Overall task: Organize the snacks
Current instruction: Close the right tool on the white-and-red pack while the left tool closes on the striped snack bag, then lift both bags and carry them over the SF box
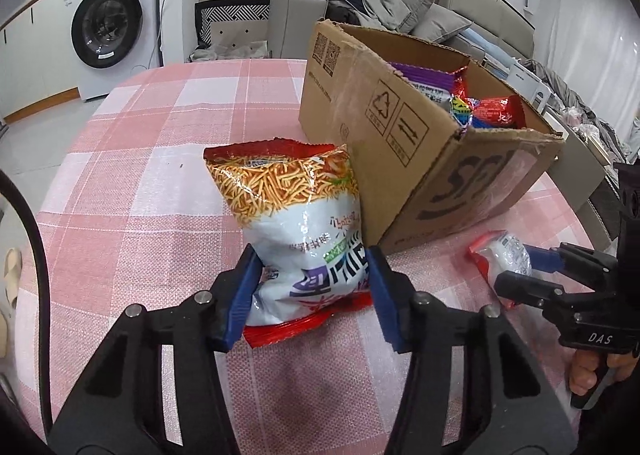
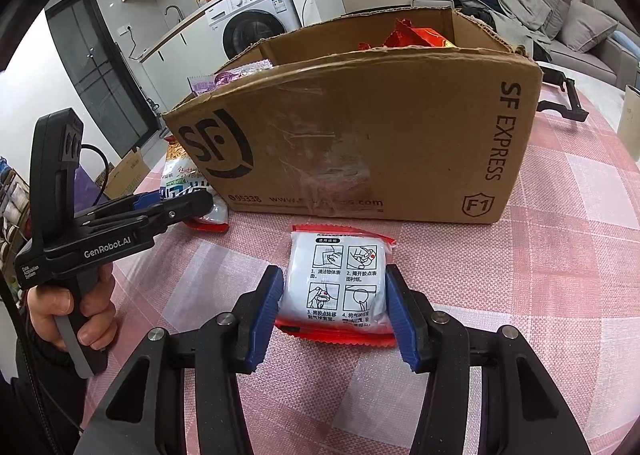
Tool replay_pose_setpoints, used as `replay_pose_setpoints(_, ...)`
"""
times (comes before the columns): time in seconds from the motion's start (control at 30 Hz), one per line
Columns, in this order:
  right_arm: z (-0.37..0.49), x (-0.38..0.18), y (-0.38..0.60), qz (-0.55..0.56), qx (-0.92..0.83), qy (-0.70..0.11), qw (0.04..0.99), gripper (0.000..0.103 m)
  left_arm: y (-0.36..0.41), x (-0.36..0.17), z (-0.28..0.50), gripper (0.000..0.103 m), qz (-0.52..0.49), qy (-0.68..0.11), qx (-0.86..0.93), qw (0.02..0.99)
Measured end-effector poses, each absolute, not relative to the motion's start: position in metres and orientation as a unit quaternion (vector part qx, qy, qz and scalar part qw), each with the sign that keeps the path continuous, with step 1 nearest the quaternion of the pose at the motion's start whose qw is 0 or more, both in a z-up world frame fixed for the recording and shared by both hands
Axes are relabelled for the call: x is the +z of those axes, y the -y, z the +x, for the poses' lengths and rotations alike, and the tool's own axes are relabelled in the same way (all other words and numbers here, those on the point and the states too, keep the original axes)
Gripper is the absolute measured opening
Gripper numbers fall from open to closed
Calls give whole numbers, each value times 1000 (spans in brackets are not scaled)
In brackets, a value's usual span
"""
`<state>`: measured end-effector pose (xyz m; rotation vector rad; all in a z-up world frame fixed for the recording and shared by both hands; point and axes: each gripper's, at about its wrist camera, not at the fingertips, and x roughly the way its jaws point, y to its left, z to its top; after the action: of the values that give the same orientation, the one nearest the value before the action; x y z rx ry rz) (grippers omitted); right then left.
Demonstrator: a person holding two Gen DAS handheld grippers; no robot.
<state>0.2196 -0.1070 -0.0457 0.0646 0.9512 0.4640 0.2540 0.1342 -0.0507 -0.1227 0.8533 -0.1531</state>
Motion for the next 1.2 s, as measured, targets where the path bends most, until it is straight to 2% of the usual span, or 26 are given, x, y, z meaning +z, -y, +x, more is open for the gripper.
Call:
replay_pose_setpoints(0.63,214,-41,120,46,212,-444,869,50,-142,-35,211,49,-62,-390,-62,916)
replay_pose_setpoints(1.2,192,-7,142,58,207,-403,890,50,-139,16,167,49,-61,-342,-64,935)
